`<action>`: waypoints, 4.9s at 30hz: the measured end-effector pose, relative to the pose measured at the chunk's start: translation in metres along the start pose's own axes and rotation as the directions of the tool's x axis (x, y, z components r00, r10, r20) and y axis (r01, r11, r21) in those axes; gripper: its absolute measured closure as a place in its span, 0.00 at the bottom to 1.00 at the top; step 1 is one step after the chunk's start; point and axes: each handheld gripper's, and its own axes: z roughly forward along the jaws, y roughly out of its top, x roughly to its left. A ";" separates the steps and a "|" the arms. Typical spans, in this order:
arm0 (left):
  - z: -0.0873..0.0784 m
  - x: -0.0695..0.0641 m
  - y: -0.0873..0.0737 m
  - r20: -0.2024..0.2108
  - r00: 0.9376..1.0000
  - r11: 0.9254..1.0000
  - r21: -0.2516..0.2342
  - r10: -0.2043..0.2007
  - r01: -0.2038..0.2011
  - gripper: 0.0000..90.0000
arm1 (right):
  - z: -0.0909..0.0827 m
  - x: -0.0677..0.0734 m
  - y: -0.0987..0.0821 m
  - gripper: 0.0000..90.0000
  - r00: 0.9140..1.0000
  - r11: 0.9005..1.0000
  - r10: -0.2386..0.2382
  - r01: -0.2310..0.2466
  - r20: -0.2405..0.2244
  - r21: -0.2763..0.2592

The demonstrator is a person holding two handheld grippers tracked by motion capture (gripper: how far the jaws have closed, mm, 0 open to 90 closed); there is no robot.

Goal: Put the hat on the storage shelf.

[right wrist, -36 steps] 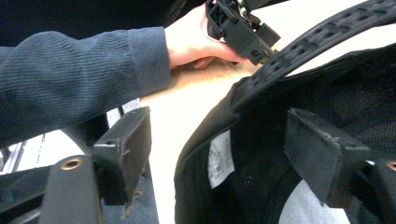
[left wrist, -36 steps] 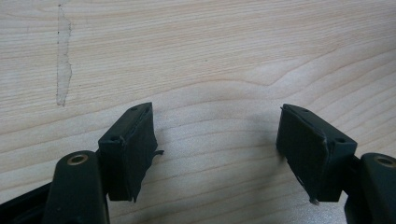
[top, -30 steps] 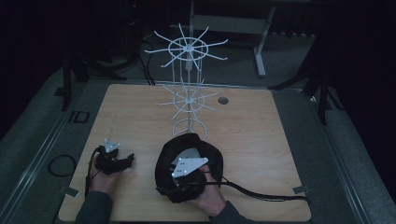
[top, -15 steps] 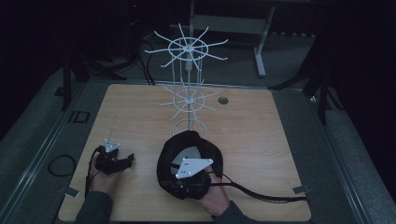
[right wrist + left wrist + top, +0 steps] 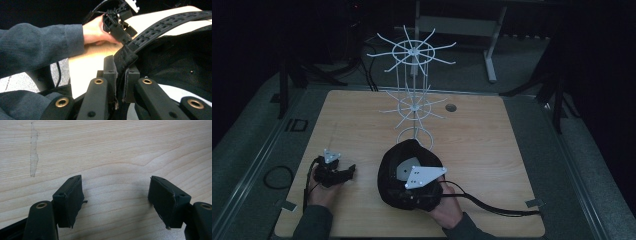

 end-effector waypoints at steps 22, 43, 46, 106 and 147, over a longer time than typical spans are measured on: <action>0.000 0.000 0.000 0.000 1.000 1.000 0.000 0.002 -0.002 0.32 | -0.027 -0.019 0.023 0.94 0.998 0.996 -0.018 0.012 -0.064 -0.088; 0.000 0.000 0.000 0.001 1.000 1.000 0.000 0.002 -0.002 0.32 | -0.043 -0.031 0.047 0.94 0.985 0.984 -0.012 -0.019 -0.175 -0.176; 0.000 0.000 0.000 0.001 1.000 1.000 0.000 0.002 -0.002 0.32 | -0.044 -0.030 0.053 0.94 0.984 0.985 -0.031 0.000 -0.175 -0.175; 0.000 0.000 0.000 0.004 1.000 1.000 0.003 0.006 -0.006 0.32 | -0.021 -0.058 0.144 0.94 0.960 0.959 -0.140 0.070 -0.244 -0.276; -0.001 0.000 -0.001 0.005 1.000 1.000 -0.004 0.004 -0.004 0.32 | -0.039 -0.088 0.180 0.94 0.958 0.919 -0.143 0.034 -0.250 -0.393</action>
